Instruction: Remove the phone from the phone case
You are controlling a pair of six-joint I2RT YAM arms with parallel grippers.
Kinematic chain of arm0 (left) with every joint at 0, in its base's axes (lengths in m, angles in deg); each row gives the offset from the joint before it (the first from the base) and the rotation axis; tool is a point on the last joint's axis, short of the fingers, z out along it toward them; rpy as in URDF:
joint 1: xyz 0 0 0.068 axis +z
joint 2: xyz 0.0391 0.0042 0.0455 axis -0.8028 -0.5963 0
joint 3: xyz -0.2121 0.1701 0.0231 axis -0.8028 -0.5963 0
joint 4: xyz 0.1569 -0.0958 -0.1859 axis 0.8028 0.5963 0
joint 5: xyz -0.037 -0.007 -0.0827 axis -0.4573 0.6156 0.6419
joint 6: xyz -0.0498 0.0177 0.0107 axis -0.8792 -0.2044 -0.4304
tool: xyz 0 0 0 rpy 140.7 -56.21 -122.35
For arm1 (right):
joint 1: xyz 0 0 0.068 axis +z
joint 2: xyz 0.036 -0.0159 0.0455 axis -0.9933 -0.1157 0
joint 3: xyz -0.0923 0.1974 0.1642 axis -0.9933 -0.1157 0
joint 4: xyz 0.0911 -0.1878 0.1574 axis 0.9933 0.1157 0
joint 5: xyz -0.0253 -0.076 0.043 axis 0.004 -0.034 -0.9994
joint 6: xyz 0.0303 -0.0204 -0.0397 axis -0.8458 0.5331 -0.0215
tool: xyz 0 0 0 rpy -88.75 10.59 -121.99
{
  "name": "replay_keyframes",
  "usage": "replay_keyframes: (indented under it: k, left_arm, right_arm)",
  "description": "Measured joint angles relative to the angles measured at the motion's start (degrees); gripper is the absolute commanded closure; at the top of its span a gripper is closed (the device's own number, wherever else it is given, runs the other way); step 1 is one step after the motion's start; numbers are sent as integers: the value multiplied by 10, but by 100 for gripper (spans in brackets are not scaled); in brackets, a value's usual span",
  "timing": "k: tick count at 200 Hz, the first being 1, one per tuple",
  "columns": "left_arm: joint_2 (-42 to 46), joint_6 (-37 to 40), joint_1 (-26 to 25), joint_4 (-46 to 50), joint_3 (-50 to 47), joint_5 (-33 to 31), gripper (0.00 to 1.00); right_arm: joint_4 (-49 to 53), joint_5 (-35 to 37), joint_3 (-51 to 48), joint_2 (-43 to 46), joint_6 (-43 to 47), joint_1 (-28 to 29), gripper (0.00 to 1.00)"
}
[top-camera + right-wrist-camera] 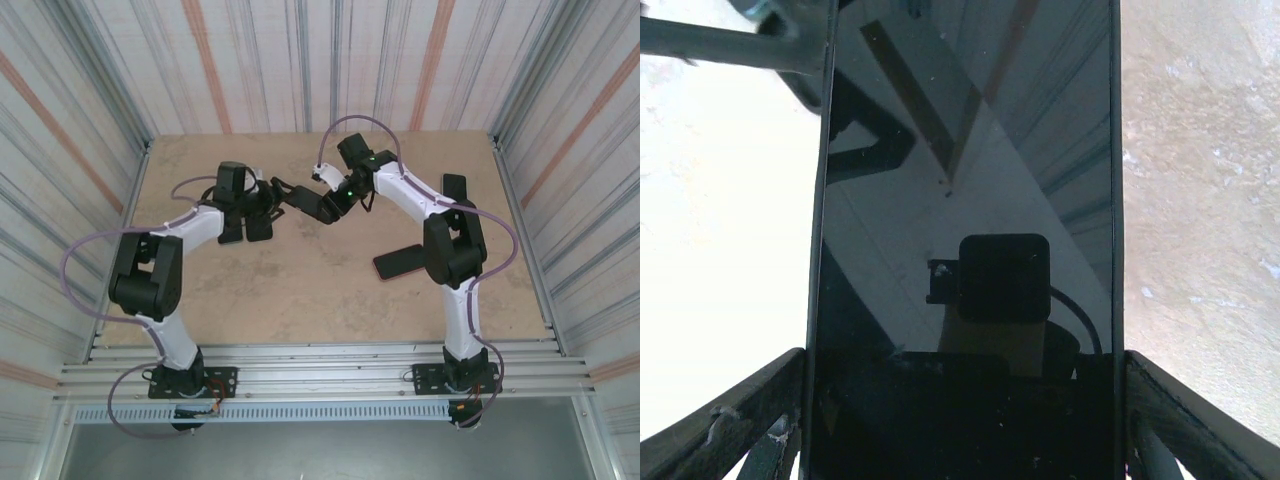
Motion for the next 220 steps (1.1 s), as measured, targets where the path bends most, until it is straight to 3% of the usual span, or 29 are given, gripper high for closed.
replay_keyframes:
  k: [113,150,167,189,220]
  left_arm:
    - [-48,-96,-5,-97,37,11,87]
    - [-51,-92,-3,-120,37,23,100]
    - [-51,-92,-3,-120,38,24,100]
    - [-51,-92,-3,-120,40,24,100]
    - [-50,-95,-5,-120,43,26,100]
  right_arm:
    - [-58,-53,-28,20,-65,-1,68]
    - [-64,-69,-31,27,-84,-7,66]
    - [-68,-69,-35,30,-86,-7,57]
    - [-76,-70,-42,35,-89,-8,29]
    - [-106,-73,-73,56,-106,-12,14]
